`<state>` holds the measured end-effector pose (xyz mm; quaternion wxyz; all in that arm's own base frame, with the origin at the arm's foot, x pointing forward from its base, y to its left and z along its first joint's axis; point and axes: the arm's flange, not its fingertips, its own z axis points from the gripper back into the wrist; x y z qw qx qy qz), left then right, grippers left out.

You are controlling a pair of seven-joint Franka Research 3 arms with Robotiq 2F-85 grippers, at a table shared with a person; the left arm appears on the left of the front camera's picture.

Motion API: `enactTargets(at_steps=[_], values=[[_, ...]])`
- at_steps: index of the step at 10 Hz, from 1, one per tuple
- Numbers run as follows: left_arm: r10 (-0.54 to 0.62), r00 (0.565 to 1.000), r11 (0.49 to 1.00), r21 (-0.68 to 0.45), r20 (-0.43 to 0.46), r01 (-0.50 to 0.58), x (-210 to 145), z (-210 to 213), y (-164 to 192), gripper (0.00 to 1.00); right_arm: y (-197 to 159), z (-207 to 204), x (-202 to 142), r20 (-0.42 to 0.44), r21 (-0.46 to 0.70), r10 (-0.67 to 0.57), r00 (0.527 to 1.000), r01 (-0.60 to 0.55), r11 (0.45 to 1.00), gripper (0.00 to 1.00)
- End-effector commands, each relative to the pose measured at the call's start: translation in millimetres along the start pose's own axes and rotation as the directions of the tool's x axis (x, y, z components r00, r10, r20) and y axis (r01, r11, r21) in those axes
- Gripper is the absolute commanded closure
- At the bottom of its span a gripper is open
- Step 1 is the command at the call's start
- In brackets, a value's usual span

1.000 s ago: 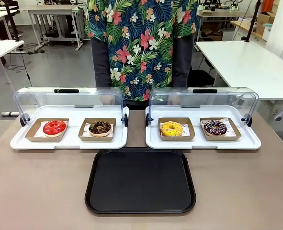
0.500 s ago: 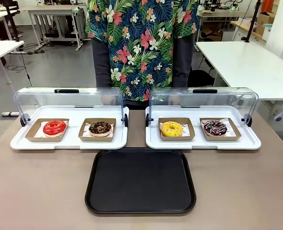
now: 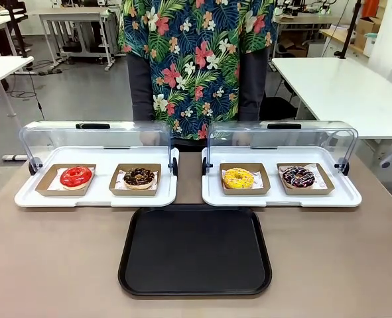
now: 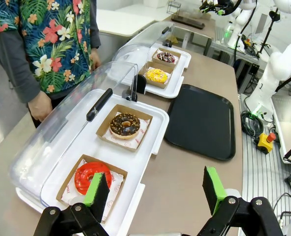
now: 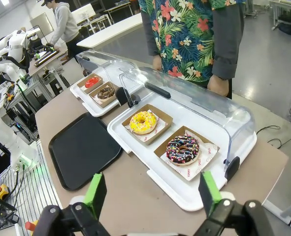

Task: Move the fourth donut from the left to the tray.
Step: Pick up the Paper togo box containing the Donut indicated by the person and place it on the Handle tray.

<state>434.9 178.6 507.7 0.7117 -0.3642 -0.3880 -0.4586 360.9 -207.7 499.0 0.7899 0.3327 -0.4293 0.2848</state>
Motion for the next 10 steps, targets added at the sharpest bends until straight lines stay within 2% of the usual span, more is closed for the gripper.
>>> enactTargets(at_steps=[1,10], values=[[-0.005,1.0,1.0,0.0,-0.014,0.005,0.5,0.4,0.1,0.0,-3.8,0.3,4.3,0.023,0.003,0.025,0.999,-0.025,1.0,0.0],[-0.005,1.0,1.0,0.0,-0.014,0.005,0.5,0.4,0.1,0.0,-3.8,0.3,4.3,0.023,0.003,0.025,0.999,-0.025,1.0,0.0]])
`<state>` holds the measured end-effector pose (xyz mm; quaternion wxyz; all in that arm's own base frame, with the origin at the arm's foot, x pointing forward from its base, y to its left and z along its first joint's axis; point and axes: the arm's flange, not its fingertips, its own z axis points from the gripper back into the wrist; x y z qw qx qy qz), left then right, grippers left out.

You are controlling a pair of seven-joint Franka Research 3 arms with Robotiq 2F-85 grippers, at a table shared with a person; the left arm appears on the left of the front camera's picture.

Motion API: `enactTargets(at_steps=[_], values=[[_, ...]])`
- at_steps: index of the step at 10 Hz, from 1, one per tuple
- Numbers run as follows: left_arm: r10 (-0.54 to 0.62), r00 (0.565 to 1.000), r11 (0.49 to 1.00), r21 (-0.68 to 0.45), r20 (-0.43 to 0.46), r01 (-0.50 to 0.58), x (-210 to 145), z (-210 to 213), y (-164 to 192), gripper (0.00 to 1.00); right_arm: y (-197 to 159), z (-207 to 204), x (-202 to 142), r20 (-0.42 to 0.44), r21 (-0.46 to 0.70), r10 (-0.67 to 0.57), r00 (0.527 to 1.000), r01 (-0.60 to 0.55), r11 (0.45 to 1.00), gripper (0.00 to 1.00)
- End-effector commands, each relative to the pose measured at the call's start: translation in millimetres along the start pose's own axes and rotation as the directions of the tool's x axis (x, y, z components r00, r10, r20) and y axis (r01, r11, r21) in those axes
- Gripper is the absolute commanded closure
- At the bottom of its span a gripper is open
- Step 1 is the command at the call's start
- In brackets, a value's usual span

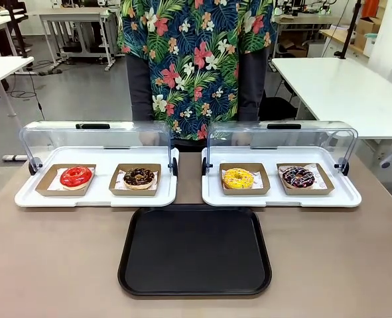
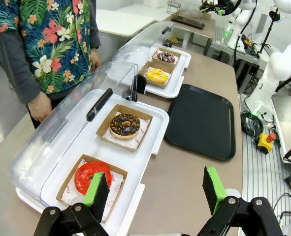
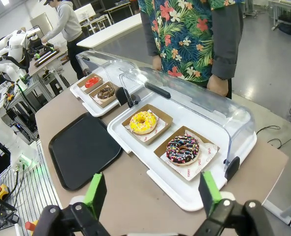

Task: Move the fourth donut from the left to the tray.
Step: Pick up the Paper togo box containing the Donut indicated by the person and place it on the Handle tray.

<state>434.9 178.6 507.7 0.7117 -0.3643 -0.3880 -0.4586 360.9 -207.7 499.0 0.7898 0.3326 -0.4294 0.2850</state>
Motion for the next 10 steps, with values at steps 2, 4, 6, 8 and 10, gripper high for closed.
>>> enactTargets(at_steps=[2,4,6,8,10], values=[[-0.005,1.0,1.0,0.0,-0.014,0.005,0.5,0.4,0.1,0.0,-3.8,0.3,4.3,0.023,0.003,0.024,0.999,-0.024,1.0,0.0],[-0.005,1.0,1.0,0.0,-0.014,0.005,0.5,0.4,0.1,0.0,-3.8,0.3,4.3,0.023,0.003,0.024,0.999,-0.024,1.0,0.0],[-0.005,1.0,1.0,0.0,-0.014,0.005,0.5,0.4,0.1,0.0,-3.8,0.3,4.3,0.023,0.003,0.024,0.999,-0.024,1.0,0.0],[-0.005,1.0,1.0,0.0,-0.014,0.005,0.5,0.4,0.1,0.0,-3.8,0.3,4.3,0.023,0.003,0.024,0.999,-0.024,1.0,0.0],[-0.005,1.0,1.0,0.0,-0.014,0.005,0.5,0.4,0.1,0.0,-3.8,0.3,4.3,0.023,0.003,0.024,0.999,-0.024,1.0,0.0]])
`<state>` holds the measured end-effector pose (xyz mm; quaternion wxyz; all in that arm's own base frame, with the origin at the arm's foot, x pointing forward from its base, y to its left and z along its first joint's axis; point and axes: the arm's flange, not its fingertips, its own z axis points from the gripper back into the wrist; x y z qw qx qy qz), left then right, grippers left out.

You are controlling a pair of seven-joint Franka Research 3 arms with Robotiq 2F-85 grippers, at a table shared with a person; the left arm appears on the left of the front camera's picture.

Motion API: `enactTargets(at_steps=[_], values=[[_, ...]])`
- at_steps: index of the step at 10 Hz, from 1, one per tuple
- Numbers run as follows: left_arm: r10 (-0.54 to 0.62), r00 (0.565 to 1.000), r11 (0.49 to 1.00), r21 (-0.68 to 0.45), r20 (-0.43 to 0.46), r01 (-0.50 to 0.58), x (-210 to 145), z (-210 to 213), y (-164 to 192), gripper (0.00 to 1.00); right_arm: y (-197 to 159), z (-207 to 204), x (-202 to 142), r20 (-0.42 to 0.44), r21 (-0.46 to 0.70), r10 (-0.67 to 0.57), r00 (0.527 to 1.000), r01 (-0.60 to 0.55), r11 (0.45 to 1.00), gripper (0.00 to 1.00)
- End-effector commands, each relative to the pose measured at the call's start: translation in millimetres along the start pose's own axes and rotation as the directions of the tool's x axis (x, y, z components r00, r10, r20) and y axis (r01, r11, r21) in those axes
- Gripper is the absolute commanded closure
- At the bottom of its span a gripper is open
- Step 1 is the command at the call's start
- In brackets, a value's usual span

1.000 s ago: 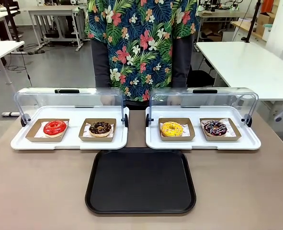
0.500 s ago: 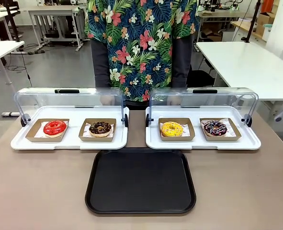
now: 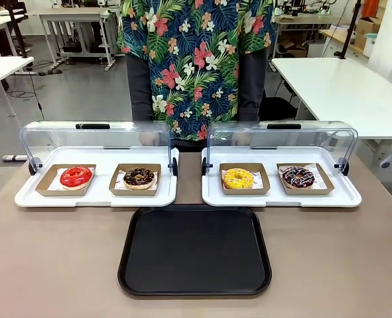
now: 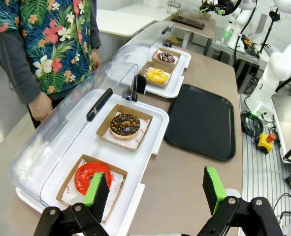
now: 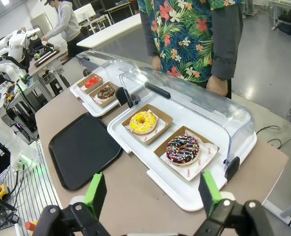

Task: Move the fourth donut from the left to the tray.
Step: Pick up the Paper togo box containing the Donut indicated by the person and place it on the Handle tray.

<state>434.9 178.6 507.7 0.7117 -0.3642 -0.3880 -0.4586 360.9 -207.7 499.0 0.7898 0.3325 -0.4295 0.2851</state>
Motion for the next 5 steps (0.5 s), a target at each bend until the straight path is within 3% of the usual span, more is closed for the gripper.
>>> enactTargets(at_steps=[1,5], values=[[-0.005,1.0,1.0,0.0,-0.014,0.005,0.5,0.4,0.1,0.0,-3.8,0.3,4.2,0.023,0.003,0.024,0.999,-0.024,1.0,0.0],[-0.005,1.0,1.0,0.0,-0.014,0.005,0.5,0.4,0.1,0.0,-3.8,0.3,4.2,0.023,0.003,0.024,0.999,-0.024,1.0,0.0]])
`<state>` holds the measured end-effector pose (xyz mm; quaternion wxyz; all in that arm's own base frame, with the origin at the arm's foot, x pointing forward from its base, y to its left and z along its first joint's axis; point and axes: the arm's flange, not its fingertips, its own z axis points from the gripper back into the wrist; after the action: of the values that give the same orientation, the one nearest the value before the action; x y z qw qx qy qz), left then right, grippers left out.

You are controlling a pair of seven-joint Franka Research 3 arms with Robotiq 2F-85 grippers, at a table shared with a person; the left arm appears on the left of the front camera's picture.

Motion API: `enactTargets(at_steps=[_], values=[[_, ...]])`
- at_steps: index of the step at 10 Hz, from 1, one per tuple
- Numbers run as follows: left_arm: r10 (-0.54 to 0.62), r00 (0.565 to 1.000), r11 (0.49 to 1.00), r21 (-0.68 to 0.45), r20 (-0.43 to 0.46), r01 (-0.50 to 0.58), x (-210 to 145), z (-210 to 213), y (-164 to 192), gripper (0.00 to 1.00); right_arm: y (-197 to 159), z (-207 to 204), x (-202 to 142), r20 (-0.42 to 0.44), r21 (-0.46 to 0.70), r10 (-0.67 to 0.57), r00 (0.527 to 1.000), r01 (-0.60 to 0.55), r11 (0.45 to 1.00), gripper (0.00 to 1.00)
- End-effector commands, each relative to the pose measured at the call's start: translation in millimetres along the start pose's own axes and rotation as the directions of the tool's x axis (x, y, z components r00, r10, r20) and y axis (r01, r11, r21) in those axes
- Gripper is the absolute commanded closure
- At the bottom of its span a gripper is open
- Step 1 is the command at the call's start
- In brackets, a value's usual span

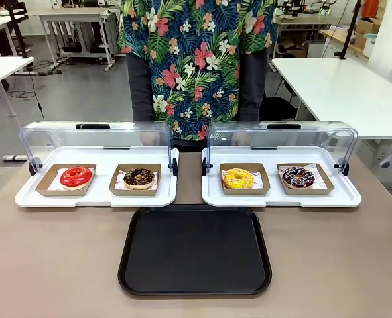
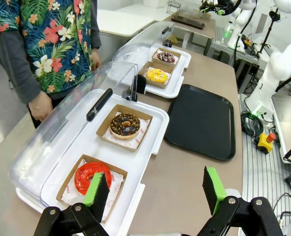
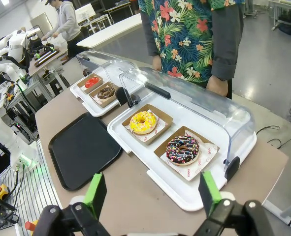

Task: Move the fourth donut from the left to the tray.
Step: Pick up the Paper togo box containing the Donut indicated by the person and place it on the Handle tray.

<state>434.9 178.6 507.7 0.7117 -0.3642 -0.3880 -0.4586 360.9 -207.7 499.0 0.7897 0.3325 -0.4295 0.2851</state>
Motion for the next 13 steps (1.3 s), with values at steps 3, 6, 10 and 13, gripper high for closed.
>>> enactTargets(at_steps=[3,6,10,13], values=[[-0.005,1.0,1.0,0.0,-0.014,0.005,0.5,0.4,0.1,0.0,-3.7,0.3,4.2,0.023,0.003,0.024,0.999,-0.024,1.0,0.0],[-0.005,1.0,1.0,0.0,-0.014,0.005,0.5,0.4,0.1,0.0,-3.7,0.3,4.2,0.023,0.003,0.024,0.999,-0.024,1.0,0.0],[-0.005,1.0,1.0,0.0,-0.014,0.005,0.5,0.4,0.1,0.0,-3.7,0.3,4.2,0.023,0.003,0.024,0.999,-0.024,1.0,0.0],[-0.005,1.0,1.0,0.0,-0.014,0.005,0.5,0.4,0.1,0.0,-3.7,0.3,4.2,0.023,0.003,0.024,0.999,-0.024,1.0,0.0]])
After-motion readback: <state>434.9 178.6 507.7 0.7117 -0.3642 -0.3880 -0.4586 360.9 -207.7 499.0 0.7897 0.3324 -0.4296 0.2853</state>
